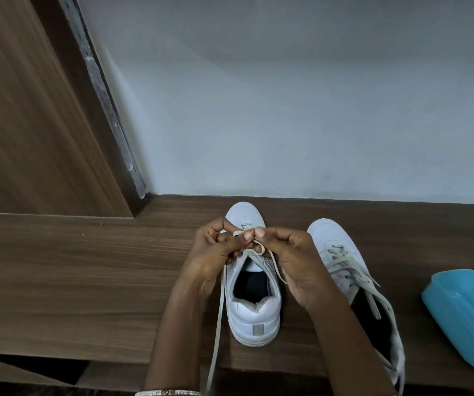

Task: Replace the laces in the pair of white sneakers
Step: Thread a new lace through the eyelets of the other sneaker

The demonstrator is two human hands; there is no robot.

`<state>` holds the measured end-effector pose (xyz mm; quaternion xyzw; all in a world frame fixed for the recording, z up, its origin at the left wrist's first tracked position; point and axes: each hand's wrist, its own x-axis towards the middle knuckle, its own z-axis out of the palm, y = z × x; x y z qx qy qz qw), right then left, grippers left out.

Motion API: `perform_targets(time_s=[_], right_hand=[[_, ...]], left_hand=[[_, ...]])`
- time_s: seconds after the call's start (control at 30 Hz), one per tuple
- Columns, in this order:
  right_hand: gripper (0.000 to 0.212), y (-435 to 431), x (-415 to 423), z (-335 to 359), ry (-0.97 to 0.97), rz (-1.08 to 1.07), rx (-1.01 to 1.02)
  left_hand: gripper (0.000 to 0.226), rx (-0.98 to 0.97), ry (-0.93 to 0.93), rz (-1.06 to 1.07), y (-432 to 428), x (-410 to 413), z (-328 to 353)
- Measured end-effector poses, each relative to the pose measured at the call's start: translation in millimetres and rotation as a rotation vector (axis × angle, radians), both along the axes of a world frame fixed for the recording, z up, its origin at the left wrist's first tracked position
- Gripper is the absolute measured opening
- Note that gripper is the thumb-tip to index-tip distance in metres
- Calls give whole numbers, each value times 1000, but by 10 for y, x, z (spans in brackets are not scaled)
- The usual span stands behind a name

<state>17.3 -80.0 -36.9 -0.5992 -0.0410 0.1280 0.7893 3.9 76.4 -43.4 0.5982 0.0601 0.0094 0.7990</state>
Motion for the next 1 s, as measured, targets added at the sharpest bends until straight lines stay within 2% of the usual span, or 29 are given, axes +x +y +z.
perform_targets(time_s=[0.13,0.33,0.5,0.7,0.83,1.0], right_hand=[[19,85,1,-39,34,-113,-5],[12,141,34,-60,48,-214,-5],[20,159,21,-38,83,-268,56],[10,131,36,24,84,-244,114],[24,58,48,46,69,-136,100],[43,-50,61,78,-10,-41,11]], left_hand=[[32,187,-93,-36,12,-18,32],[15,487,-212,-16,13,-34,88],[24,758,-312,50,20,-27,68],[21,1088,-418,122,-6,-15,138],[14,1268,-501,103,3,21,133],[9,1357,-491,50,18,57,110]])
